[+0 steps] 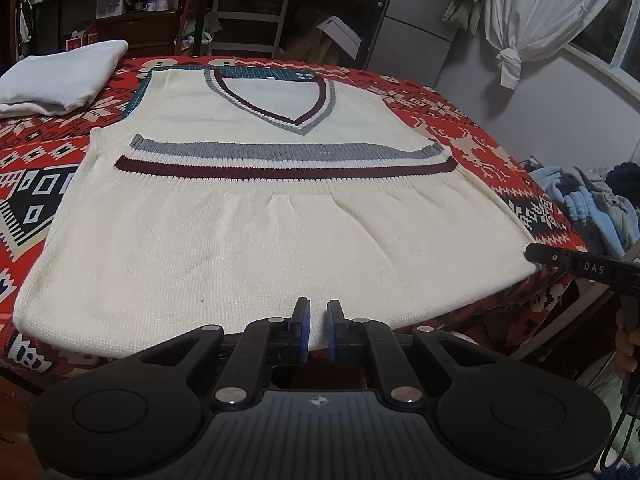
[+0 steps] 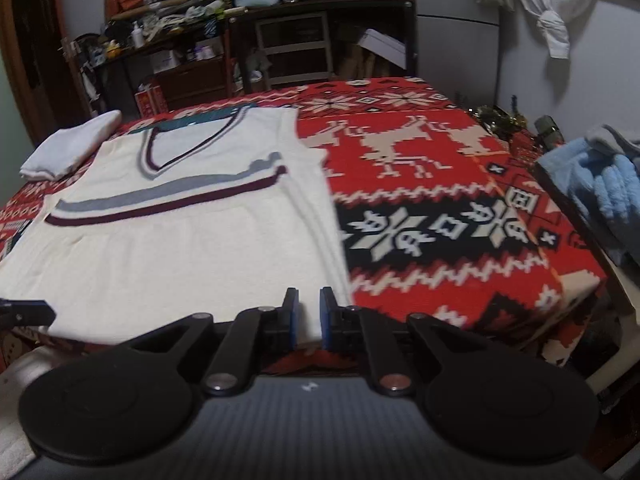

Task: Fold clothes

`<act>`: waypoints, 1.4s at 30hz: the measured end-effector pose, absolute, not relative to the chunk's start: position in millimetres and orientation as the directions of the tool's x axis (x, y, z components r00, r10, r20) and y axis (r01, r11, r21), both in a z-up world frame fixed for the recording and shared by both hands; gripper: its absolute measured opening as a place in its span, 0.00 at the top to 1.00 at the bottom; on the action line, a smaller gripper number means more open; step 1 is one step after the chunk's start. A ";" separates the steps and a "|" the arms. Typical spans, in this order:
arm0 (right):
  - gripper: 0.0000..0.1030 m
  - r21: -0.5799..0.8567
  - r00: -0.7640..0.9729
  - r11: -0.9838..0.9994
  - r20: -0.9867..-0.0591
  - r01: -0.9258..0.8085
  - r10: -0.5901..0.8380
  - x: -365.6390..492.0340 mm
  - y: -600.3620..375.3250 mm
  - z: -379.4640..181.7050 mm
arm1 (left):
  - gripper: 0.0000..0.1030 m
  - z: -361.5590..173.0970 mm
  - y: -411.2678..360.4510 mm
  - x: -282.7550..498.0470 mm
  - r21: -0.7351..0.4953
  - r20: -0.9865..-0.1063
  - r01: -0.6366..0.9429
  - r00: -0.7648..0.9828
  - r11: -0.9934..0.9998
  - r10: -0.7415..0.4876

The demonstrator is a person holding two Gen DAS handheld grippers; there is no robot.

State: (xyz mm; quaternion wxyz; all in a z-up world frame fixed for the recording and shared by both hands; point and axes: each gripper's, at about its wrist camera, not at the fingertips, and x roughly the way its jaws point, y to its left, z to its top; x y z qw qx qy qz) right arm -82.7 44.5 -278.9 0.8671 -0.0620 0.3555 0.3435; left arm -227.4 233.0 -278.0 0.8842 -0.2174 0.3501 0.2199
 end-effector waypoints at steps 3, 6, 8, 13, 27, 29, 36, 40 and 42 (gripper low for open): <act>1.00 0.135 0.520 0.764 -0.657 -0.630 0.545 -81.6 41.2 -279.1 | 0.91 -278.0 232.7 -227.3 -0.227 -0.716 -0.540 0.657 0.810 0.238; 1.00 0.140 0.529 0.774 -0.654 -0.617 0.540 -83.2 40.1 -279.5 | 0.91 -277.9 232.3 -227.2 -0.223 -0.717 -0.539 0.655 0.812 0.239; 1.00 0.136 0.541 0.785 -0.653 -0.605 0.530 -84.6 39.5 -278.0 | 0.91 -278.0 232.2 -227.4 -0.223 -0.716 -0.539 0.656 0.812 0.238; 0.98 0.138 0.544 0.772 -0.634 -0.621 0.550 -99.7 49.2 -262.0 | 0.91 -278.0 231.9 -227.9 -0.227 -0.715 -0.541 0.657 0.810 0.239; 0.90 0.051 0.565 0.728 -0.594 -0.683 0.572 -166.6 131.0 -278.6 | 0.92 -276.8 228.8 -231.8 -0.198 -0.716 -0.564 0.642 0.801 0.275; 0.90 0.051 0.559 0.724 -0.599 -0.688 0.574 -166.2 131.5 -279.5 | 0.91 -274.5 232.5 -236.9 -0.205 -0.706 -0.581 0.645 0.788 0.292; 0.90 0.102 0.548 0.740 -0.606 -0.665 0.576 -157.9 121.2 -283.3 | 0.91 -274.2 259.3 -272.7 -0.296 -0.689 -0.681 0.638 0.670 0.344; 0.90 0.099 0.548 0.739 -0.607 -0.667 0.576 -158.1 121.3 -283.6 | 0.92 -279.4 284.8 -310.3 -0.394 -0.677 -0.738 0.636 0.548 0.370; 0.89 0.097 0.548 0.738 -0.607 -0.667 0.575 -158.2 122.0 -283.7 | 0.92 -280.8 294.0 -326.4 -0.399 -0.676 -0.760 0.622 0.512 0.396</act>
